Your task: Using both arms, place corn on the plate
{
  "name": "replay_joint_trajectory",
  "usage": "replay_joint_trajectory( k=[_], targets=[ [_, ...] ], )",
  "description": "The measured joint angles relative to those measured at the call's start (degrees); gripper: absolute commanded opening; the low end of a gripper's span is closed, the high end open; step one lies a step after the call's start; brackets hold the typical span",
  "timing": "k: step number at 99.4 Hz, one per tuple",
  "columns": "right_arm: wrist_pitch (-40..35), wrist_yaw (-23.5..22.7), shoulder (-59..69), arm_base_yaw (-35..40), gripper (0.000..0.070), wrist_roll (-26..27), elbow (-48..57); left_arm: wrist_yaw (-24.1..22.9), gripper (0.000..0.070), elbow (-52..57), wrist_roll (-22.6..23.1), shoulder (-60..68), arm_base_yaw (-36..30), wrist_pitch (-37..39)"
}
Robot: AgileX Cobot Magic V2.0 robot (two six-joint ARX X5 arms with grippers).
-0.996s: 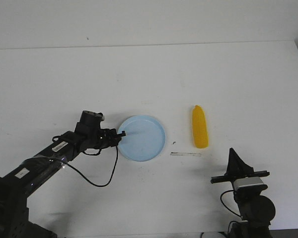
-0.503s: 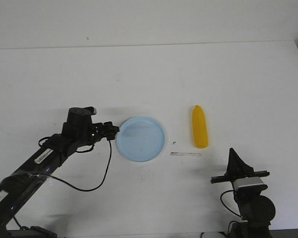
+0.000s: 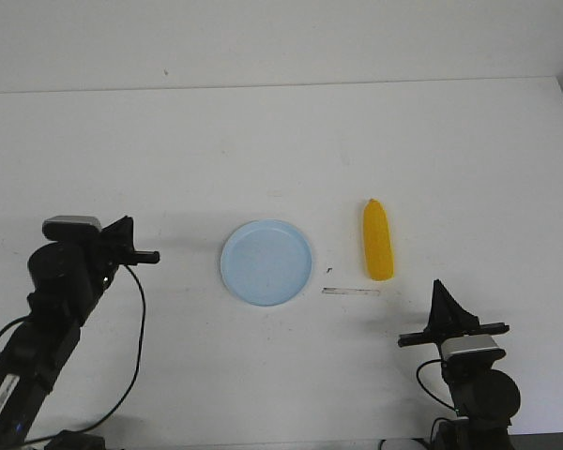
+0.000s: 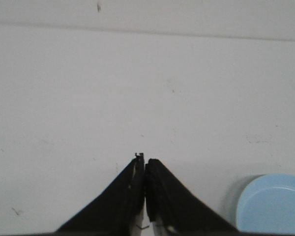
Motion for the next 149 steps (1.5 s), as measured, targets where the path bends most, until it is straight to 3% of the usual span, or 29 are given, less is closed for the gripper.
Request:
replay_joint_trajectory(
  k=[17, 34, 46, 84, 149],
  targets=[
    [0.0, 0.0, 0.0, 0.0, 0.0003, 0.0, 0.0, 0.1, 0.0001, -7.0, 5.4, -10.7, 3.0, 2.9],
    [0.0, 0.0, 0.0, 0.0, 0.0003, 0.0, 0.0, 0.3, 0.0001, -12.7, 5.9, -20.1, 6.7, 2.8],
    [0.0, 0.0, 0.0, 0.0, 0.0003, 0.0, 0.0, 3.3, 0.0001, -15.7, 5.9, -25.8, 8.7, 3.2],
    [0.0, 0.0, 0.0, 0.0, 0.0003, 0.0, 0.0, 4.1, 0.0001, -27.2, 6.3, -41.5, 9.8, 2.3],
    [0.0, 0.0, 0.0, 0.0, 0.0003, 0.0, 0.0, 2.7, 0.0001, -27.2, 6.3, -45.5, 9.8, 5.7]
  ],
)
